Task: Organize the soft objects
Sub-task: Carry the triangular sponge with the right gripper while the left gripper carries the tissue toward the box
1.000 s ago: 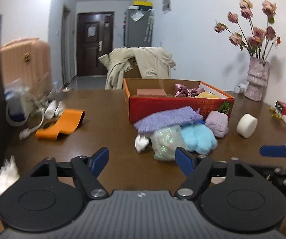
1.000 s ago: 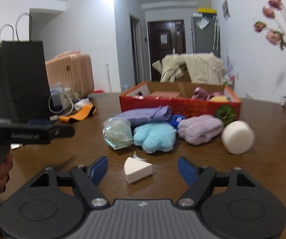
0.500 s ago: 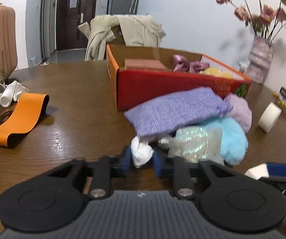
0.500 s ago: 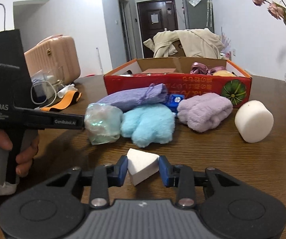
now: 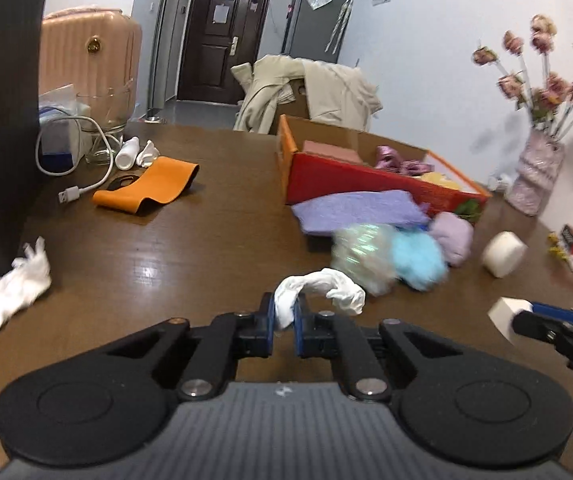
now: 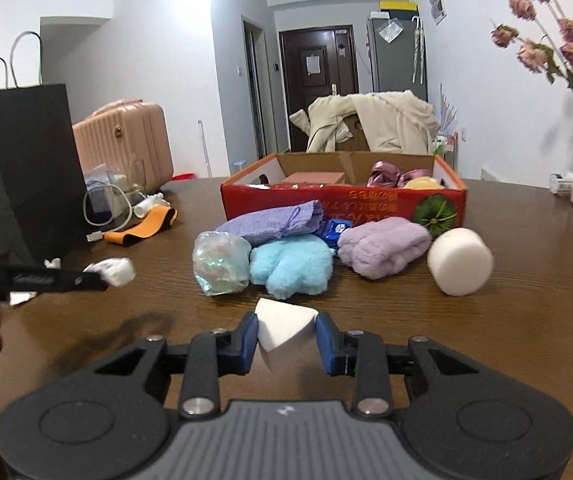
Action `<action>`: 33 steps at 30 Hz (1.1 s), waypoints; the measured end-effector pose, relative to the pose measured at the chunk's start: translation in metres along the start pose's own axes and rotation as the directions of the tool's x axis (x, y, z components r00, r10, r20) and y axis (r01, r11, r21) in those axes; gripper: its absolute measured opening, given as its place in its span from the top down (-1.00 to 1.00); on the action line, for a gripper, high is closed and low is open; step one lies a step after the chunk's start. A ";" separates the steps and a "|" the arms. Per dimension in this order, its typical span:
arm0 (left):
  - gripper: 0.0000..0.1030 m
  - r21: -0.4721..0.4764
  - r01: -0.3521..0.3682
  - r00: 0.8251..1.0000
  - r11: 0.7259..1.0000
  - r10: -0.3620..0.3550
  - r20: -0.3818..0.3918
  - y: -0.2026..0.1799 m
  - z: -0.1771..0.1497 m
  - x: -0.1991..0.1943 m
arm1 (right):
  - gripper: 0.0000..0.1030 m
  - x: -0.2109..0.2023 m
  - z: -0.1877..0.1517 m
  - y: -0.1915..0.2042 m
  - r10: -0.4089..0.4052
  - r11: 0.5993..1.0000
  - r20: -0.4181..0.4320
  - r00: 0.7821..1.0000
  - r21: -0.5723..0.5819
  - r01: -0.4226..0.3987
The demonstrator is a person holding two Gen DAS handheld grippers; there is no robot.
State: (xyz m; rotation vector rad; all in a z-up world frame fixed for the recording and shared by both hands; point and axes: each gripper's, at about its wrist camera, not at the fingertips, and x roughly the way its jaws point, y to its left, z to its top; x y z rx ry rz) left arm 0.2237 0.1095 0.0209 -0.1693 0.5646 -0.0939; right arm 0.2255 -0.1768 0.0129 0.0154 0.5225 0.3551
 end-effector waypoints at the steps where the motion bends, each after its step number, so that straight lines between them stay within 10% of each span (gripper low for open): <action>1: 0.81 -0.001 0.003 1.000 1.000 -0.003 0.013 -0.004 -0.002 -0.010 | 0.40 -0.010 -0.001 0.000 0.000 1.000 0.009 1.000 -0.002 0.000; 11: 0.80 0.054 0.045 0.992 0.997 -0.051 0.119 -0.056 -0.006 -0.071 | 0.40 -0.089 -0.020 -0.020 -0.028 0.999 0.082 0.996 0.018 0.027; 21: 0.80 0.159 0.097 0.978 0.983 -0.124 0.167 -0.081 0.043 -0.040 | 0.40 -0.083 0.013 -0.054 -0.007 0.999 0.139 0.990 0.035 0.002; 33: 0.80 0.013 0.124 0.992 0.992 -0.124 -0.039 -0.110 0.198 0.194 | 0.39 0.105 0.164 -0.115 0.068 0.997 0.041 0.997 -0.032 -0.067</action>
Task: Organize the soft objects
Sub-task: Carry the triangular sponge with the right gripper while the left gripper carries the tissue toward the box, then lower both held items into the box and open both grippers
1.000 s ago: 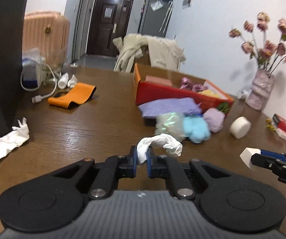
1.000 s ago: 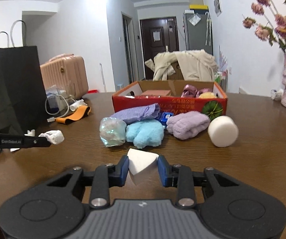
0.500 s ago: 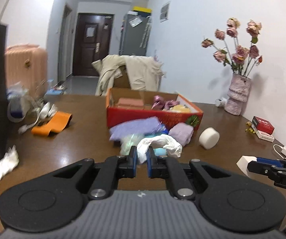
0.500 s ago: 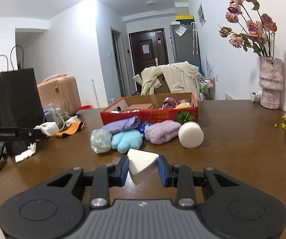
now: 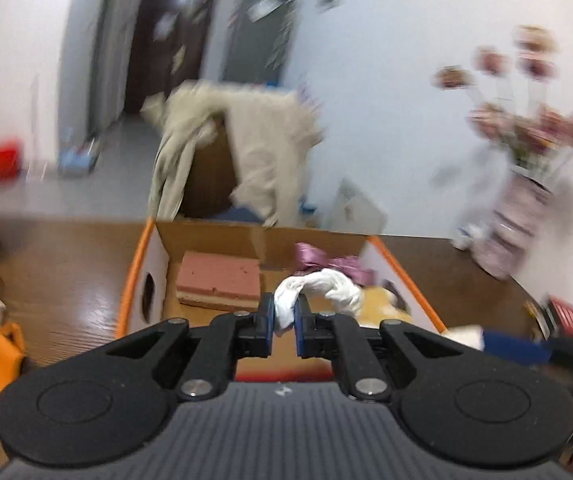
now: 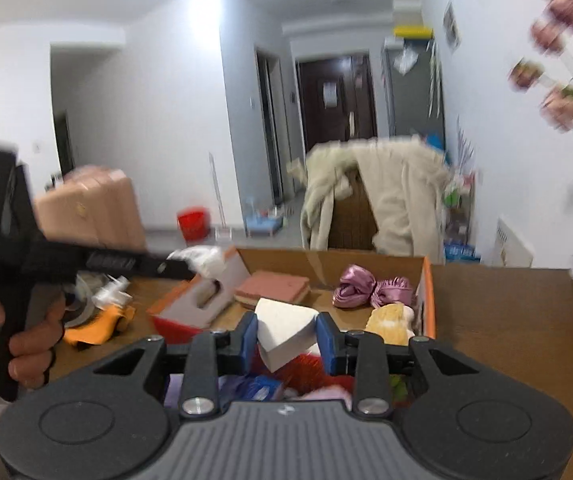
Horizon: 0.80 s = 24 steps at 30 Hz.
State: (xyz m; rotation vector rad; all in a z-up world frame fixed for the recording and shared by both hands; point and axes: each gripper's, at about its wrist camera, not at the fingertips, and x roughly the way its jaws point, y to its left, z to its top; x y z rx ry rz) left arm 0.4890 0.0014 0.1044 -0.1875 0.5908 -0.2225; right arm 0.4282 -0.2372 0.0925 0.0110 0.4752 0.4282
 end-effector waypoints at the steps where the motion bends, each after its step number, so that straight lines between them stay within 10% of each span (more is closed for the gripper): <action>1: 0.80 -0.041 0.002 1.000 0.999 -0.004 -0.030 0.003 0.010 0.023 | 0.39 0.022 0.007 -0.005 -0.014 1.000 -0.026 1.000 -0.011 0.013; 10: 0.61 0.017 -0.089 0.983 0.996 0.090 -0.158 0.014 0.028 0.183 | -0.03 0.183 0.031 -0.049 -0.132 0.991 -0.129 0.983 -0.010 0.132; 14: -0.20 -0.017 -0.037 0.995 0.999 0.035 -0.097 0.020 0.029 0.173 | -0.06 0.203 0.019 -0.068 -0.104 0.990 -0.163 0.981 0.081 0.118; 24: -0.21 0.077 -0.016 0.996 0.997 0.022 -0.083 0.000 0.041 0.123 | -0.38 0.167 0.039 -0.058 -0.107 0.992 -0.117 0.987 0.049 0.113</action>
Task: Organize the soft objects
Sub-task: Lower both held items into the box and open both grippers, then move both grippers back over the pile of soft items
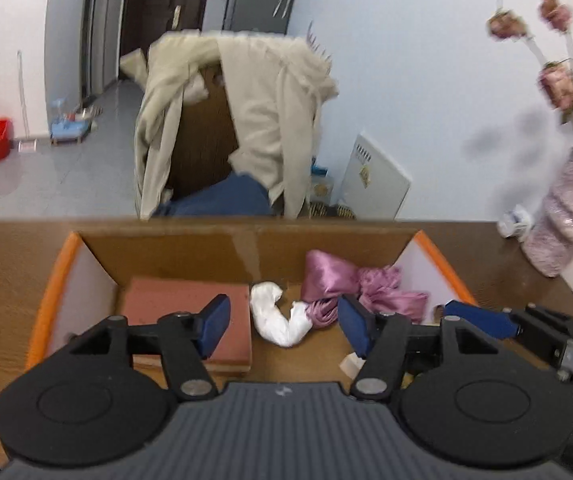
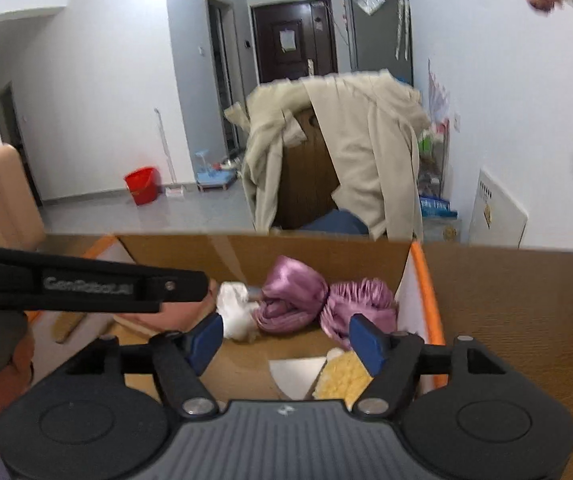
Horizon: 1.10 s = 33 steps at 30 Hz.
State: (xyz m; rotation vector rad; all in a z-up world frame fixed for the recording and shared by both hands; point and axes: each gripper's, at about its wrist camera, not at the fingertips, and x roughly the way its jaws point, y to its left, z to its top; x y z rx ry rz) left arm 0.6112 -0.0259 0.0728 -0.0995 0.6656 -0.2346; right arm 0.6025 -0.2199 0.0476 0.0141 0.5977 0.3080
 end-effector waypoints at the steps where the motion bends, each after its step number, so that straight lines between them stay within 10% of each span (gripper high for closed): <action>1: -0.21 0.015 0.000 1.000 1.000 0.000 0.020 -0.001 0.004 -0.014 | -0.45 -0.014 0.004 0.000 0.001 1.000 0.016 1.000 -0.003 -0.001; 13: -0.51 0.131 -0.092 0.969 0.987 0.058 0.240 0.000 -0.047 -0.234 | -0.85 -0.209 0.001 0.006 0.018 0.999 0.238 0.971 -0.035 -0.010; 25: -0.95 0.095 -0.162 0.920 0.982 0.116 0.374 0.012 -0.231 -0.354 | -1.00 -0.342 -0.151 0.037 -0.039 0.997 0.311 0.950 -0.045 0.056; 33: -1.00 0.150 -0.148 0.917 0.977 0.079 0.391 0.000 -0.323 -0.393 | -1.00 -0.379 -0.249 0.082 -0.027 1.000 0.262 0.965 0.009 0.026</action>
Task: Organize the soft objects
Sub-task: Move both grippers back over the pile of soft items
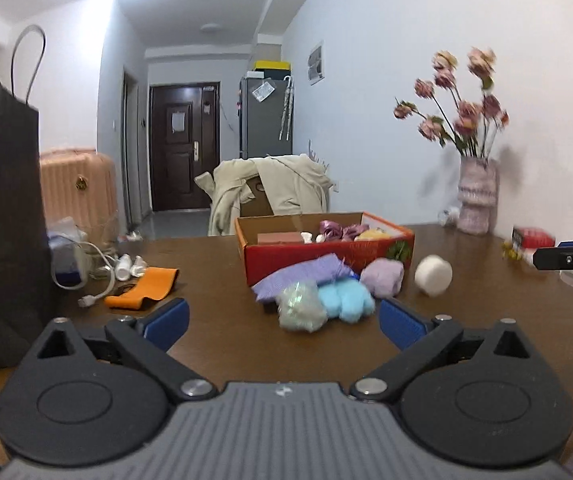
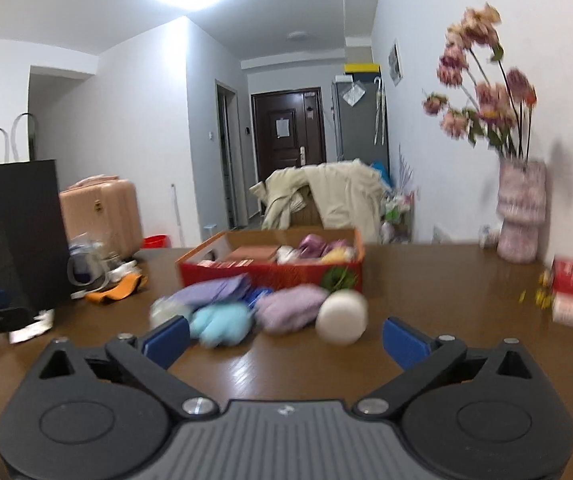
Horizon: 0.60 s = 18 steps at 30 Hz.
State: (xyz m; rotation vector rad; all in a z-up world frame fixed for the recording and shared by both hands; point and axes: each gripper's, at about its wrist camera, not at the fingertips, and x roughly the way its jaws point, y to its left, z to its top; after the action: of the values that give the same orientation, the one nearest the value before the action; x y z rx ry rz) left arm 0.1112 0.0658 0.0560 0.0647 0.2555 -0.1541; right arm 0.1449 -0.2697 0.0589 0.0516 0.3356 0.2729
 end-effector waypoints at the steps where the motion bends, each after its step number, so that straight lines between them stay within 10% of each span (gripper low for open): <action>1: -1.00 0.020 0.001 1.000 1.000 -0.001 0.008 -0.003 -0.002 -0.006 | -1.00 -0.006 -0.009 0.006 0.014 1.000 -0.007 1.000 0.001 -0.014; 18: -1.00 -0.019 0.033 0.999 0.999 -0.033 -0.007 -0.009 -0.013 -0.010 | -1.00 -0.017 -0.033 0.021 -0.003 0.999 -0.026 1.000 0.033 0.004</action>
State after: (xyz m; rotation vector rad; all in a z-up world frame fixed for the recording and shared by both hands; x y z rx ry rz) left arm 0.0964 0.0593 0.0453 0.0420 0.2654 -0.1846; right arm 0.1129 -0.2543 0.0349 0.0803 0.3657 0.2651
